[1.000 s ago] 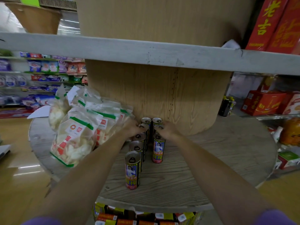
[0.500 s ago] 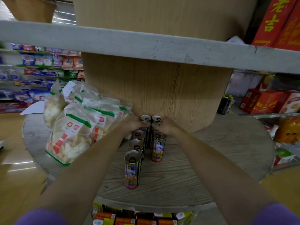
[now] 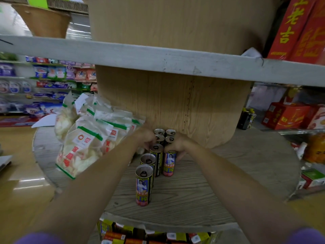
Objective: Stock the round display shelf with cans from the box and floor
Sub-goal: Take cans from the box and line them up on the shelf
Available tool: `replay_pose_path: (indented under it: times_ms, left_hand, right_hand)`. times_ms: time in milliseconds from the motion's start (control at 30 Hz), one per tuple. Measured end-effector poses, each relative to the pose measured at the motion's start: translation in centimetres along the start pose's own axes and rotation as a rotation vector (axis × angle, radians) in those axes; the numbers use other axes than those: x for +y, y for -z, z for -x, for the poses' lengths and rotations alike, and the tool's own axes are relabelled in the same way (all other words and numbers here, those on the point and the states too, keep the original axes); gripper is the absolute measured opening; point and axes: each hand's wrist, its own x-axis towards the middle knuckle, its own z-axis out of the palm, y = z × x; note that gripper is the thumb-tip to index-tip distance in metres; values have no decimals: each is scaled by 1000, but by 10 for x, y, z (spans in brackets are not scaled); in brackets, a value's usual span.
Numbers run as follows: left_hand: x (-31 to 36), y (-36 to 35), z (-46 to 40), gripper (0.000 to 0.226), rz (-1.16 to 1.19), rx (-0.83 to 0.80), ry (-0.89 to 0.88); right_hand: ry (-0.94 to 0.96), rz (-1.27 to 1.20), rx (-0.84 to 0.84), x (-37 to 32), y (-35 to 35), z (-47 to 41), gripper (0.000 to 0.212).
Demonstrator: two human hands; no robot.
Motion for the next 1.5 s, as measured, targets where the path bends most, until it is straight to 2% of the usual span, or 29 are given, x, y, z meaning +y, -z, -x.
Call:
replay_pose_path:
  times_ms: [100, 167, 300, 433, 500, 600, 667, 733, 800, 900, 1000, 1133, 1267, 1400, 1500]
  left_hand:
    - [-1, -3, 0, 15, -19, -33, 19]
    - [-3, -4, -2, 13, -61, -49, 22]
    - [-4, -10, -1, 18, -101, -78, 30]
    - [0, -13, 1, 21, -140, 71, -44]
    - [1, -10, 1, 25, -140, 126, -54]
    - [2, -6, 0, 8, -114, 145, -63]
    - [7, -5, 11, 9, -80, 96, -63]
    - [13, -7, 22, 21, -31, -17, -53]
    - [15, -10, 22, 30, -113, -71, -54]
    - [12, -19, 17, 38, -225, 24, -94]
    - [10, -21, 17, 27, -246, 71, -104]
    - [6, -19, 17, 20, -259, 67, -139]
    - [5, -18, 18, 27, -326, 94, -176]
    - [22, -23, 25, 16, -393, 198, -246]
    - [41, -37, 27, 13, -325, 137, -289]
  right_hand:
    - [105, 14, 65, 6, -2, 2, 43]
    - [163, -19, 69, 10, -2, 3, 39]
    - [110, -168, -59, 15, 2, 13, 36]
    - [56, -259, -148, 16, 2, 18, 38]
    - [64, -282, -114, 14, 3, 18, 32]
    - [54, -257, -96, 11, 5, 21, 33]
    - [35, -214, -97, 9, 6, 22, 37]
    - [16, -182, -76, 9, 6, 21, 49]
    - [15, -181, -58, 8, 6, 22, 52]
    - [42, -173, -11, 8, 6, 27, 41]
    - [84, -124, 61, 10, 5, 35, 32]
    - [97, -176, 72, 16, 4, 43, 34]
    - [137, -246, 66, 24, 5, 52, 41]
    - [99, -247, 103, 38, 14, 58, 22]
    - [95, -172, 148, 55, 24, 65, 16]
